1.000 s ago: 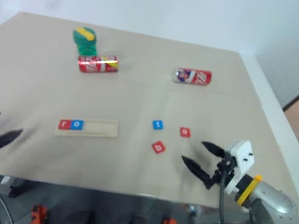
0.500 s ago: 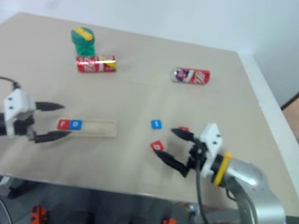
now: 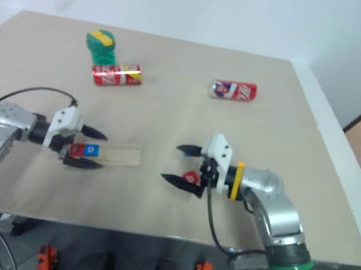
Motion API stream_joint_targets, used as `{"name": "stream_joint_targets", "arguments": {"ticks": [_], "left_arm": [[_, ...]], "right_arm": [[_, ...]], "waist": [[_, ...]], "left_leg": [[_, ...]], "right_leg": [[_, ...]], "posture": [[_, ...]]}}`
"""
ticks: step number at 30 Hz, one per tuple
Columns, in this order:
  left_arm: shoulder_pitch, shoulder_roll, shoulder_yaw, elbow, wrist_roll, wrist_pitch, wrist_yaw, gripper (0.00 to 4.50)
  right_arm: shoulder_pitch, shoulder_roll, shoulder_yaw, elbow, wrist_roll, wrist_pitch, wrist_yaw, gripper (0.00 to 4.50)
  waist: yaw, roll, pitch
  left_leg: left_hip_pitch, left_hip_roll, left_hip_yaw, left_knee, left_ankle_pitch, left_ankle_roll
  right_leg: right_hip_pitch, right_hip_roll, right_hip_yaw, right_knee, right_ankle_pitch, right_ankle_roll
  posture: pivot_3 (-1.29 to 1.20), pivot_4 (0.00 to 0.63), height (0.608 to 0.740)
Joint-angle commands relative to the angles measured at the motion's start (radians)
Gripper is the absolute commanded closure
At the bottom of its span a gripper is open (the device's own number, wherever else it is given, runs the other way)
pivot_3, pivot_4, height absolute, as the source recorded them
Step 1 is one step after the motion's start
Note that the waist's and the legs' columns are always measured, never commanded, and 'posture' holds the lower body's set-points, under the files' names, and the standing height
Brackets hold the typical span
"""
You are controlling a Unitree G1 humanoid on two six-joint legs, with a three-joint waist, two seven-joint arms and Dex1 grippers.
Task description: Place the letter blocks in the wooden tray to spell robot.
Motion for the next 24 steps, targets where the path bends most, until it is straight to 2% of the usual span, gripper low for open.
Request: {"name": "stream_joint_targets", "arguments": {"ticks": [1, 10, 14, 16, 20, 24], "left_arm": [[-0.026, -0.016, -0.005, 0.053, 0.024, -0.044, -0.014, 0.00], [-0.065, -0.066, -0.026, 0.176, 0.076, -0.022, -0.010, 0.00], [-0.077, -0.067, -0.041, 0.205, 0.104, -0.062, -0.020, 1.13], [-0.078, -0.070, -0.039, 0.186, 0.100, -0.062, -0.026, 1.31], [-0.004, -0.067, -0.105, -0.125, 0.084, -0.006, -0.075, 1.31], [0.031, -0.084, -0.155, -0.249, 0.114, 0.061, -0.037, 1.31]], "right_arm": [[-0.003, 0.005, -0.011, -0.011, -0.009, -0.025, 0.006, 0.06], [0.009, 0.003, -0.024, -0.014, -0.015, -0.032, 0.003, 0.06], [0.002, -0.005, -0.034, 0.000, -0.027, -0.045, 0.004, 0.00], [0.002, -0.014, -0.040, 0.006, -0.032, -0.051, 0.008, 0.00], [0.029, -0.064, -0.061, 0.024, -0.034, -0.069, 0.040, 0.00], [0.031, -0.100, -0.056, 0.073, -0.049, -0.116, 0.086, 0.00]], "waist": [[0.000, 0.000, 0.000], [0.014, 0.001, 0.000], [0.014, 0.001, -0.001], [0.014, 0.001, -0.001], [0.015, 0.001, -0.001], [0.017, 0.001, -0.001]], "left_leg": [[0.000, 0.000, 0.000, 0.000, 0.000, 0.000], [0.002, 0.001, 0.000, 0.002, 0.001, 0.001], [0.003, 0.001, 0.000, 0.003, 0.003, 0.003], [0.004, 0.001, 0.001, 0.003, 0.003, 0.003], [0.004, 0.001, 0.001, 0.003, 0.003, 0.003], [0.003, -0.001, 0.001, 0.002, 0.003, 0.003]], "right_leg": [[0.000, 0.000, 0.000, 0.000, 0.000, 0.000], [0.002, 0.001, 0.000, 0.001, 0.001, 0.003], [0.003, 0.001, 0.000, 0.001, 0.003, 0.004], [0.004, 0.001, 0.001, 0.001, 0.004, 0.003], [0.004, 0.000, 0.001, 0.001, 0.003, 0.004], [0.004, -0.002, 0.001, 0.001, 0.003, 0.003]], "posture": [[0.00, 0.150, 0.740], [0.00, 0.150, 0.740], [0.00, 0.150, 0.740], [0.00, 0.150, 0.740], [0.00, 0.150, 0.740], [0.00, 0.150, 0.740]]}}
